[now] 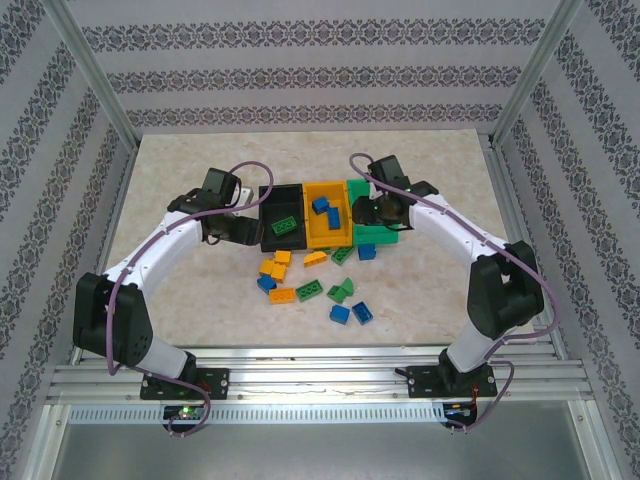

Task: Sort the legos into containers by color
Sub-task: Place the lego in the container.

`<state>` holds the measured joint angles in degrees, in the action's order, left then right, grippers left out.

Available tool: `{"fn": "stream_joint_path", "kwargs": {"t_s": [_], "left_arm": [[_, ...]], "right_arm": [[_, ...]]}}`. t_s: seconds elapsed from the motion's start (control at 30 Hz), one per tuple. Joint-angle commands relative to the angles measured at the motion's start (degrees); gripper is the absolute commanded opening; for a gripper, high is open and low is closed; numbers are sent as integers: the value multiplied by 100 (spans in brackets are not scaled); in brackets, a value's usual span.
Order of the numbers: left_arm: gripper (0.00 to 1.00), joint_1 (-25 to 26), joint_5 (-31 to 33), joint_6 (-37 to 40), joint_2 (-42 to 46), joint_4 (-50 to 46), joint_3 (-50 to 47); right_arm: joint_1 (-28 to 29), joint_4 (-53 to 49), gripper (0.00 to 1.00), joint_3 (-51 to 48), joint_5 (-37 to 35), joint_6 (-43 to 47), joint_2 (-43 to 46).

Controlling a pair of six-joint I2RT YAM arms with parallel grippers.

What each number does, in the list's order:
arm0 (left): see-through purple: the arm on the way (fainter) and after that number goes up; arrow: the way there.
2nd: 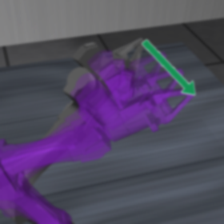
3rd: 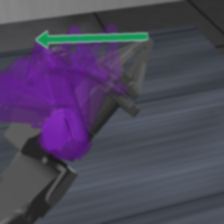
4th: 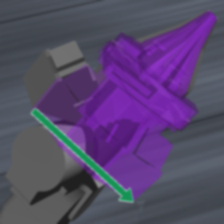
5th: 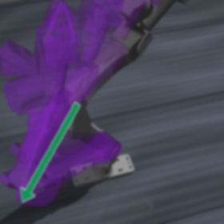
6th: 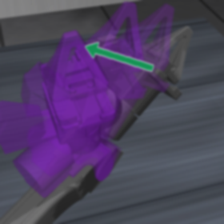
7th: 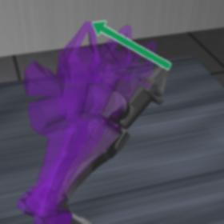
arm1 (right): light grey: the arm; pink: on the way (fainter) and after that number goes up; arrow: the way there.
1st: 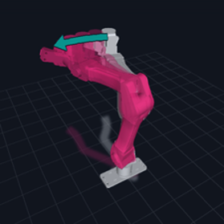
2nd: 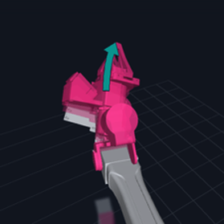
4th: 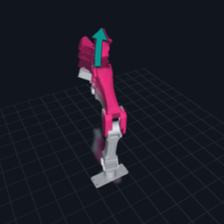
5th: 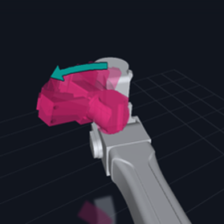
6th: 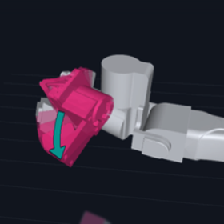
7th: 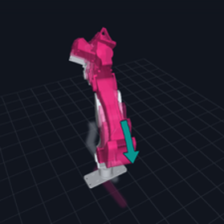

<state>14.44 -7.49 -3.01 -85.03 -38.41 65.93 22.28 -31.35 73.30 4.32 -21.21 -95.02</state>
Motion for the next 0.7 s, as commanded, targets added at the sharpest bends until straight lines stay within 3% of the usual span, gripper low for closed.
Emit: {"fn": "stream_joint_path", "kwargs": {"t_s": [0.0,0.17,0.67], "left_arm": [[75,-81,-44,15,-49,-86,34],[75,-86,-43,15,-74,-87,35],[75,-89,-87,4,-114,-94,33]], "right_arm": [[-207,59,42,-126,-30,65,186],[-319,24,53,-131,-9,104,165],[-302,120,57,-342,100,91,291]]}}
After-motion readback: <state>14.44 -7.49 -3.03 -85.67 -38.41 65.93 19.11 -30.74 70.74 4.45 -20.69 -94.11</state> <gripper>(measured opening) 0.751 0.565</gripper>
